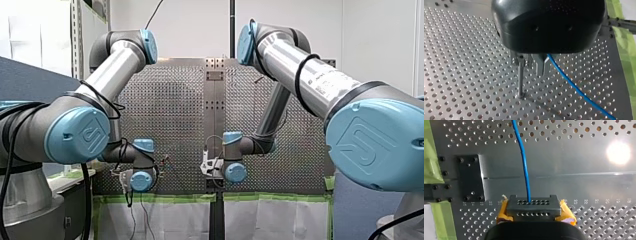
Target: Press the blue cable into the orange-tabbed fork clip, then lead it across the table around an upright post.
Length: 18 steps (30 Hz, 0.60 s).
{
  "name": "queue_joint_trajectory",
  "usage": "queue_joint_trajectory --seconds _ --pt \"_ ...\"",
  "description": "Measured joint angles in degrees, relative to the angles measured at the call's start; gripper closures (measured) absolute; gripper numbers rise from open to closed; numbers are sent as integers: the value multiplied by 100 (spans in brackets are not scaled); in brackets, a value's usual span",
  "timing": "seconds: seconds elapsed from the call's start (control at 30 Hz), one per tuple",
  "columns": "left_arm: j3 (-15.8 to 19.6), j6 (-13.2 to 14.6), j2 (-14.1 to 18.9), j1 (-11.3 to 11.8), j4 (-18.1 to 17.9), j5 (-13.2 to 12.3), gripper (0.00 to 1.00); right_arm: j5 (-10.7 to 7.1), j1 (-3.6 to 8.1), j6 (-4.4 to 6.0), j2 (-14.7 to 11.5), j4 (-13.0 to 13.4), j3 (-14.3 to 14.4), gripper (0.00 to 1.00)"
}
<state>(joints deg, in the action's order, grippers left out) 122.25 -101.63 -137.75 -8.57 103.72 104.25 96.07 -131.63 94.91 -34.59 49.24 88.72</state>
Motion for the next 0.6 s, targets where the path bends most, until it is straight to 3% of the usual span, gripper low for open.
queue_joint_trajectory --seconds 0.6 --pt "-5 164 69 102 259 31 100 -108 -64 -98 95 -171 -212 100"
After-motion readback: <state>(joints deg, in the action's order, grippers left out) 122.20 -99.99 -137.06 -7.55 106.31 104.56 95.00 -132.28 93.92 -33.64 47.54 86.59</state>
